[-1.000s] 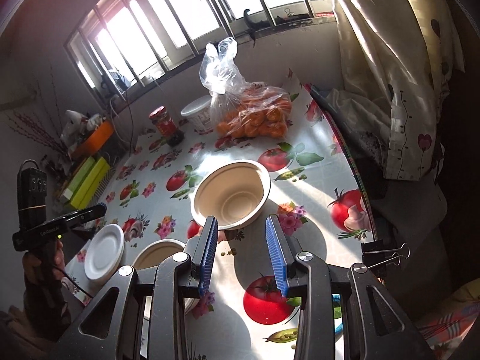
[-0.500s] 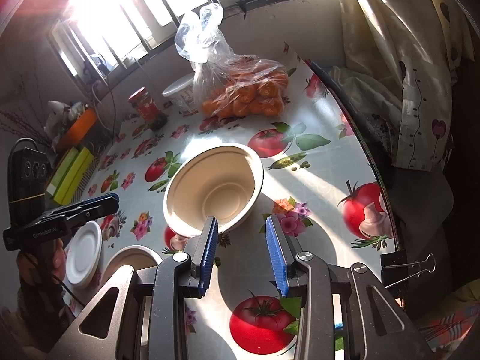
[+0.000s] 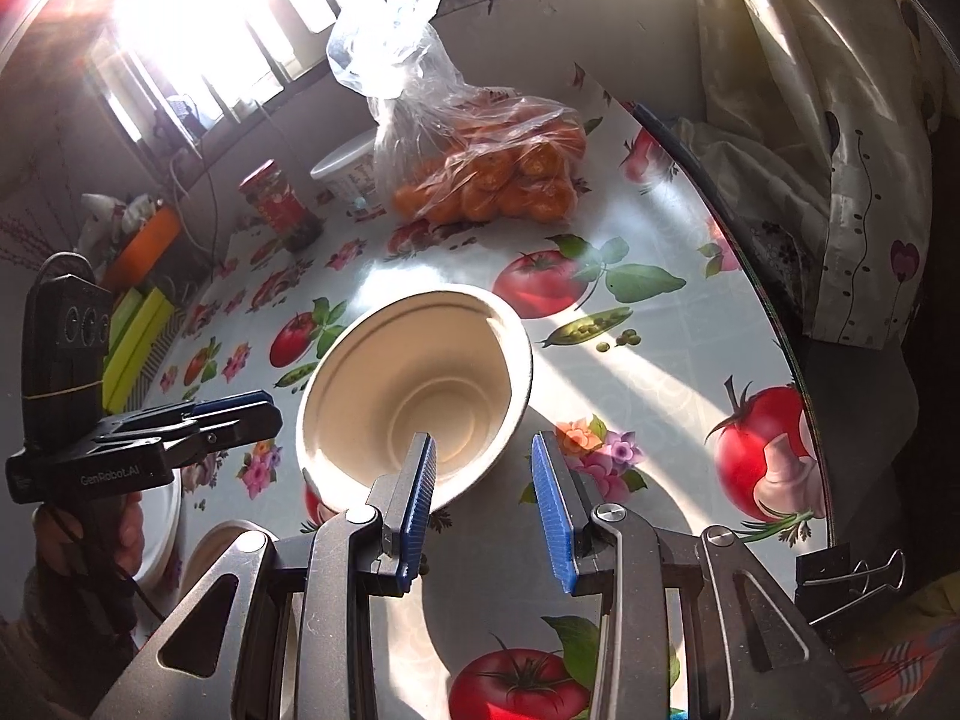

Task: Organize plates and bowls
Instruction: 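Reach the left gripper toward the third beige bowl's rim, then pinch the third bowl's rim with the left gripper and lift it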

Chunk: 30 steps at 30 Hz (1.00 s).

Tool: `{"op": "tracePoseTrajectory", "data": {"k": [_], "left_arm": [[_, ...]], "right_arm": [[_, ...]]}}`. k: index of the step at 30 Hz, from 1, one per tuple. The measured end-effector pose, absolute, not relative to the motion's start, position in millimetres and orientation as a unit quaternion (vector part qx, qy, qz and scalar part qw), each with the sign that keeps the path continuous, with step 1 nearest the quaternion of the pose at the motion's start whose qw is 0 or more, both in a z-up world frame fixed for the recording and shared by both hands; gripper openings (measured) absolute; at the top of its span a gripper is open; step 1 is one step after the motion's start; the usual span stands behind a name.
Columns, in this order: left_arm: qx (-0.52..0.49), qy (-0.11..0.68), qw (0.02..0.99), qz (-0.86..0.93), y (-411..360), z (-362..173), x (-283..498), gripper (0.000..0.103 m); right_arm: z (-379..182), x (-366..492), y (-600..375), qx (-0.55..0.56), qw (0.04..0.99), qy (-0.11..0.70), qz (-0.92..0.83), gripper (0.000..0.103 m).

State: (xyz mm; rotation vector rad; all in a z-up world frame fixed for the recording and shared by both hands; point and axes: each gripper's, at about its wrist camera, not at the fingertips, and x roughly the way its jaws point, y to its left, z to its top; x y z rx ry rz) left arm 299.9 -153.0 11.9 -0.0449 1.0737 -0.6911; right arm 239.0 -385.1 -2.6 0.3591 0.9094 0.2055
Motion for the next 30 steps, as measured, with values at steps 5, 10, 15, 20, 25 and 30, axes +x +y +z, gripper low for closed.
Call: {"op": "tracePoseTrajectory", "data": {"k": [5,10,15,20,25,30], "left_arm": [[-0.017,0.503,0.801,-0.323,-157,11,302,0.043],[0.000,0.504,0.798,-0.331,-165,10,300,0.043],[-0.012,0.508,0.791,-0.341,-166,9,303,0.043],[-0.012,0.517,0.784,-0.343,-170,4,304,0.043],[-0.011,0.525,0.781,-0.338,-172,1,308,0.043],[-0.006,0.527,0.783,-0.331,-173,0,309,0.043]], "right_arm": [[-5,242,-383,0.169,0.877,0.439,0.102,0.031],[-9,245,-383,0.179,0.873,0.443,0.103,0.027],[-13,246,-382,0.185,0.869,0.446,0.106,0.024],[-16,247,-381,0.190,0.866,0.449,0.109,0.022],[-16,247,-379,0.186,0.866,0.450,0.110,0.018],[-17,247,-380,0.192,0.865,0.450,0.110,0.017]]}}
